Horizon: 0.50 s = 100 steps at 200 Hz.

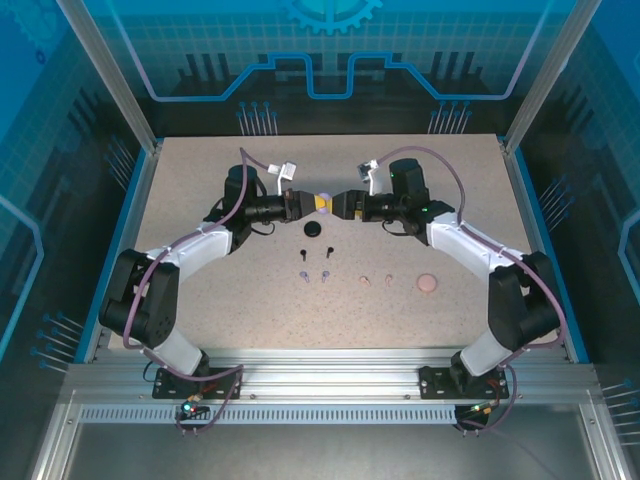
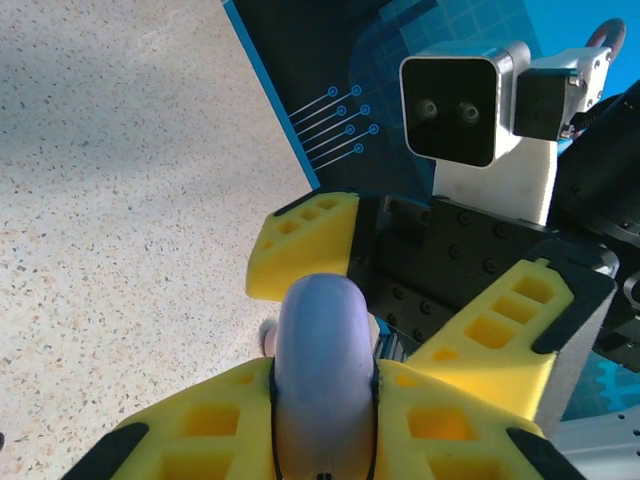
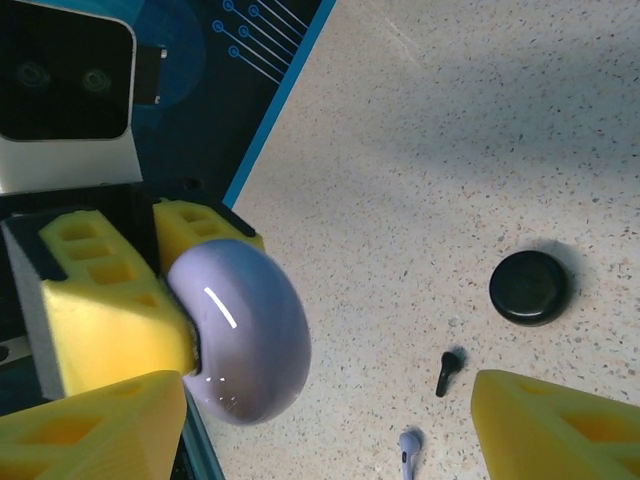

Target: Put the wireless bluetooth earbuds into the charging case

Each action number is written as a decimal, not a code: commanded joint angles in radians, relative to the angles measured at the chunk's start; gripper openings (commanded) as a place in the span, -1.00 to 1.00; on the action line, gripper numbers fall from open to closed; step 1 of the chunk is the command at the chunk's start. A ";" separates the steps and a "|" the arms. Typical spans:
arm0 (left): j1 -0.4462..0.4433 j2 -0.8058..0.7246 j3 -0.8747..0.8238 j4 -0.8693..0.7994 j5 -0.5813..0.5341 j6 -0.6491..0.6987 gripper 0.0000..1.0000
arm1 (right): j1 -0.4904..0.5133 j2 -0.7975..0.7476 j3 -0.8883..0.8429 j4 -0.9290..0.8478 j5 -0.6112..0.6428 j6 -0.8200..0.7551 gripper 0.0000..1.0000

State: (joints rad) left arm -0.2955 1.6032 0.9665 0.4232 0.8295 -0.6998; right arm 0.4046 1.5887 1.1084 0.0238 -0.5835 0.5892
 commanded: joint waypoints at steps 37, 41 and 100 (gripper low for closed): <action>0.004 -0.028 0.019 0.003 0.051 0.016 -1.00 | -0.034 0.058 -0.001 -0.003 0.047 0.016 0.40; 0.004 -0.031 0.018 0.003 0.051 0.016 -1.00 | -0.038 0.061 -0.005 0.002 0.045 0.022 0.40; 0.004 -0.042 0.005 0.006 0.049 0.019 -1.00 | -0.069 0.044 -0.046 0.011 0.037 0.044 0.38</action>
State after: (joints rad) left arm -0.2909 1.5955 0.9665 0.4011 0.8429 -0.6998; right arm 0.3557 1.6333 1.0885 0.0349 -0.5533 0.6205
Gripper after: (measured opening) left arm 0.218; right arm 0.691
